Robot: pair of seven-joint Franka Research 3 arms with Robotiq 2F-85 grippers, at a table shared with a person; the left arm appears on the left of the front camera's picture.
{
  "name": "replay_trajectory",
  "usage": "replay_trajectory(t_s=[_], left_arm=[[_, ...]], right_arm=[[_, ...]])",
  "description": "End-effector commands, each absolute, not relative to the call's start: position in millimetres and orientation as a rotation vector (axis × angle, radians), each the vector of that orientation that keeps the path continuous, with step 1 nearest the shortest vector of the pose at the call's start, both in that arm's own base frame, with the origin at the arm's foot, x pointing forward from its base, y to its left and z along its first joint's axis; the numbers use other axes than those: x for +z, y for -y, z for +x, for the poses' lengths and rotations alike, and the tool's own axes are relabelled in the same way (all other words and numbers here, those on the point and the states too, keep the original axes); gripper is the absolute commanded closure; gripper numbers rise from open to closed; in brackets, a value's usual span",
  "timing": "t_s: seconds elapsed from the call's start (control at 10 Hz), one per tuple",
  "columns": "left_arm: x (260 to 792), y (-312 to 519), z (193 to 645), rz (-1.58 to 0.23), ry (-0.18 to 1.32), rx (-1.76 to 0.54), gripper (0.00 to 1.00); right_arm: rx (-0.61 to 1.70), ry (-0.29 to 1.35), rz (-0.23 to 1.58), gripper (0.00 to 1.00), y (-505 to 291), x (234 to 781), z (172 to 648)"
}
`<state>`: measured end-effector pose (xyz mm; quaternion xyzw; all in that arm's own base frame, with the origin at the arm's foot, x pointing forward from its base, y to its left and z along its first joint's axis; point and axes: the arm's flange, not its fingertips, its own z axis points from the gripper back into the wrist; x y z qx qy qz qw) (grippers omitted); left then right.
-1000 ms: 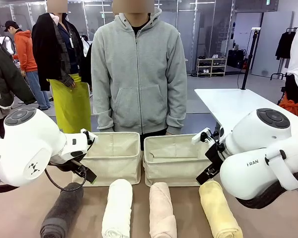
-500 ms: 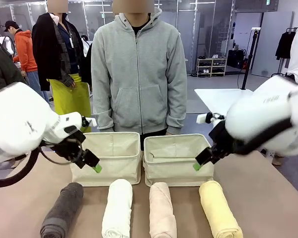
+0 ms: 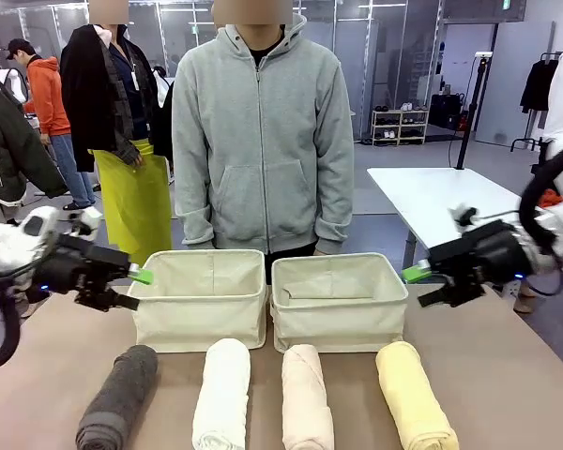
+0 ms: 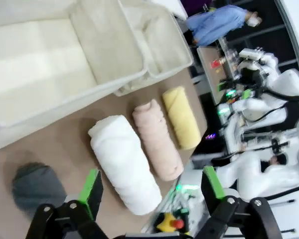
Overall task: Divide the towels into two baskets.
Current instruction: Pick up one hotel-folded towel and place it in the Fabric basket indicated by the person.
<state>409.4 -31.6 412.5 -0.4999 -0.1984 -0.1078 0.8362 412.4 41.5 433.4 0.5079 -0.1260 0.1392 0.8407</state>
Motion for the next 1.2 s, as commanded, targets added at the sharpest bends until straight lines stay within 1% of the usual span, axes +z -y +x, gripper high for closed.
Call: replay_trajectory(t_s=[0.0,0.1,0.2,0.5,0.7,0.8,0.9,1.0,1.1], left_arm=[[389,-22,384,-1.215,0.507,-0.098,0.00],[384,-54,367,-1.270,0.585,-0.039,0.00],[380,-83,349,-1.287,0.641,0.005,0.00],[364,-168,301,-1.209,0.755,0.185,0.00],[365,-199,277,-1.155,0.800,0.269,0.00],[370,-202,276,-1.137,0.807,0.274,0.00],[377,-197,282,-1.128,0.808,0.236,0.00],[368,-231,293,-1.150,0.801,0.300,0.00],[368,-231,293,-1.150,0.801,0.300,0.00]], right_arm=[[0.144,0.296,1.223,0.00,25,410,403],[0.049,0.328,1.254,0.00,63,405,391],[-0.049,0.367,1.283,0.00,101,402,378],[-0.324,0.514,1.293,0.00,204,392,325],[-0.409,0.596,1.269,0.00,245,394,290],[-0.406,0.612,1.246,0.00,249,399,284],[-0.360,0.593,1.207,0.00,244,404,288],[-0.426,0.602,1.246,0.00,260,392,285],[-0.426,0.602,1.246,0.00,260,392,285]])
